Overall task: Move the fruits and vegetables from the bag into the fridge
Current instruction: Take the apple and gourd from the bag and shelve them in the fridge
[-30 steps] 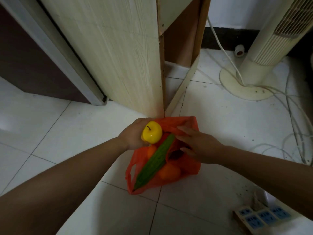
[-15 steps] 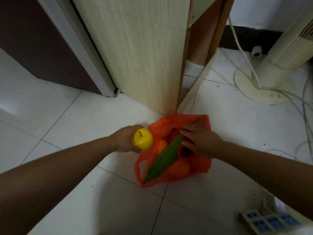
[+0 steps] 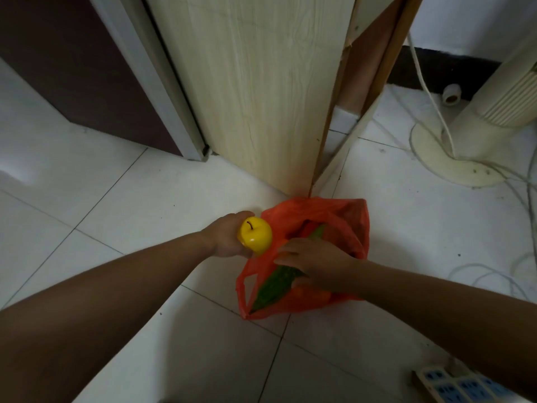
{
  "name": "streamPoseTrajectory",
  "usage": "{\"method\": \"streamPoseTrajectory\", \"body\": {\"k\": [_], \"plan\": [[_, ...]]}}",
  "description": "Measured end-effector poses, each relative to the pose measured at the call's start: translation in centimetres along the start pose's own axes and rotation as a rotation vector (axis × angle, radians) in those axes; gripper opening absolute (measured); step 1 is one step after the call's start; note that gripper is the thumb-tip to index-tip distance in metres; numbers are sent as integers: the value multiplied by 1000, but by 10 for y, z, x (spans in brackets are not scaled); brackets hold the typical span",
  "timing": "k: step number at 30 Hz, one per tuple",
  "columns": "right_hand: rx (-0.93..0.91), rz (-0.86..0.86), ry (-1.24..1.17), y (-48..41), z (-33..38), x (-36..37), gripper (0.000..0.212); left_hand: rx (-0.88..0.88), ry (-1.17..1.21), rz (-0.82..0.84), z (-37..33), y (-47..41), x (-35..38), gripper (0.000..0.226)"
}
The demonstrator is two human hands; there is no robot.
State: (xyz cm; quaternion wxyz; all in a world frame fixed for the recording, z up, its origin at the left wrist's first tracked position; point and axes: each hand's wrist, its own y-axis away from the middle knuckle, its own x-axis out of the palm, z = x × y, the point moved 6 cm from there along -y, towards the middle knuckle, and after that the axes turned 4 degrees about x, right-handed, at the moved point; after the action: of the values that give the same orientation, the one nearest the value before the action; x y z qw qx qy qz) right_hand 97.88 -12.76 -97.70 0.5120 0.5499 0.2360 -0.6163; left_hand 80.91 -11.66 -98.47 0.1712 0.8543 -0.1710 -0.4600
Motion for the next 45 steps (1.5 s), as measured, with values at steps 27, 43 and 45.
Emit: {"method": "streamPoseTrajectory", "body": {"k": [27,43,45], "plan": [[231,-169,-100,14,-49,-50,54,-114,266,-149,6,57,-51,77],[242,-164,-120,11,-50,-51,53,-287,714,-300,-14,76,-13,73],[245,-165,-123,11,-50,-51,53,-275,721,-298,-16,76,-11,77]]}}
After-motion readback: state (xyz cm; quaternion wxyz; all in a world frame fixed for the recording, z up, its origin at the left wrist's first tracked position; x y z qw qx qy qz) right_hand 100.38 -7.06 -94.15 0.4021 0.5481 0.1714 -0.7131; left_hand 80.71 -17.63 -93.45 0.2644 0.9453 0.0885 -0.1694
